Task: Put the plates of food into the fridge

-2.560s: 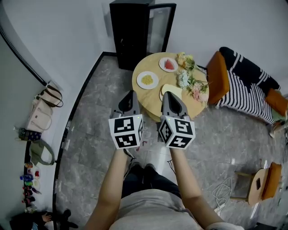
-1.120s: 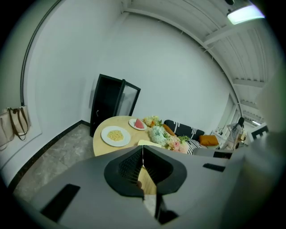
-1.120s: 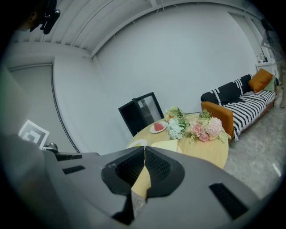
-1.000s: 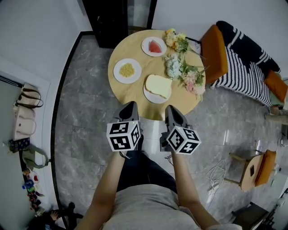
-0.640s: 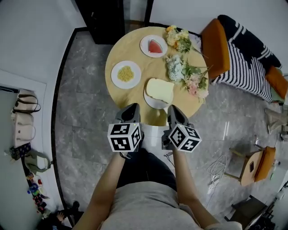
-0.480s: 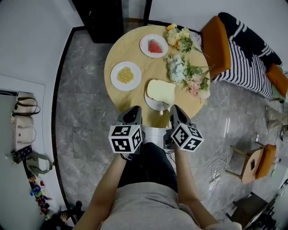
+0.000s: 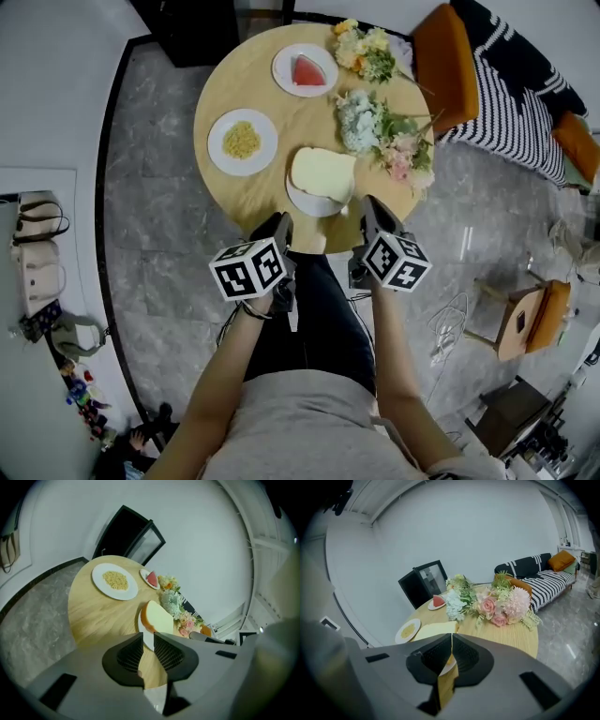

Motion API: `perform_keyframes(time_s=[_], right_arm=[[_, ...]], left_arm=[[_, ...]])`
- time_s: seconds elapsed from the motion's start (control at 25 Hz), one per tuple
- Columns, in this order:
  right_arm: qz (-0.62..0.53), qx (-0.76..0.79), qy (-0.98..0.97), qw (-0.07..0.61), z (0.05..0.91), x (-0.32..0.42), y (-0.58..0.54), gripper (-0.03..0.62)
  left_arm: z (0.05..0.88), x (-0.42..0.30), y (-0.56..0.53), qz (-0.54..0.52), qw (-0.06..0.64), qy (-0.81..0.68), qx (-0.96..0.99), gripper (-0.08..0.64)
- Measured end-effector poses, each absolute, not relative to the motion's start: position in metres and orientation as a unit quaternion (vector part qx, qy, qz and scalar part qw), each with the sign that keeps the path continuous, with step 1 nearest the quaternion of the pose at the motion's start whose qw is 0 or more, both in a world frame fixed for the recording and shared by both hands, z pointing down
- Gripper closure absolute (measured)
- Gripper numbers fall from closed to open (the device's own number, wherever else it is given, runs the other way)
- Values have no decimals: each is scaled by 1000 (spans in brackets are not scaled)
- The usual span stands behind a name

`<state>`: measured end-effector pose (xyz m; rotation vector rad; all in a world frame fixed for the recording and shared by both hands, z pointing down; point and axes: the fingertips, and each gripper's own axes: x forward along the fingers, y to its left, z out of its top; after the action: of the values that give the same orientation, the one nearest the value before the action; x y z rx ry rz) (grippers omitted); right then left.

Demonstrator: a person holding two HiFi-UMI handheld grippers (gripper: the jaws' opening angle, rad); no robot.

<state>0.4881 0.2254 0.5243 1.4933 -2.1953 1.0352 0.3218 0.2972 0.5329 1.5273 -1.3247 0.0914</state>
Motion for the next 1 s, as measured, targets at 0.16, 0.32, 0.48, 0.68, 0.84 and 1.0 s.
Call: perform_keyframes(time_s=[0.16,0.32,0.48,0.68,0.84,1.0], right_arm=[[373,491,-769,168,537,492,214,578],[395,462,-770,195,552,493,205,578],[423,435,-766,211,565,491,201,578],[459,412,-759,207,573,490,196,578],[473,399,-757,212,577,492,194,577],[476,388,-757,222,581,492,190,577]], left_arm=[[539,330,295,28,551,-552,625,478],[550,342,293,20,577,-547,606,463],[561,347,291,29,586,-554,591,460],[573,347,288,6,607,-566,558,460],[579,346,282,-21,622,-570,537,460],[582,346,276,-33,629,-574,524,460]])
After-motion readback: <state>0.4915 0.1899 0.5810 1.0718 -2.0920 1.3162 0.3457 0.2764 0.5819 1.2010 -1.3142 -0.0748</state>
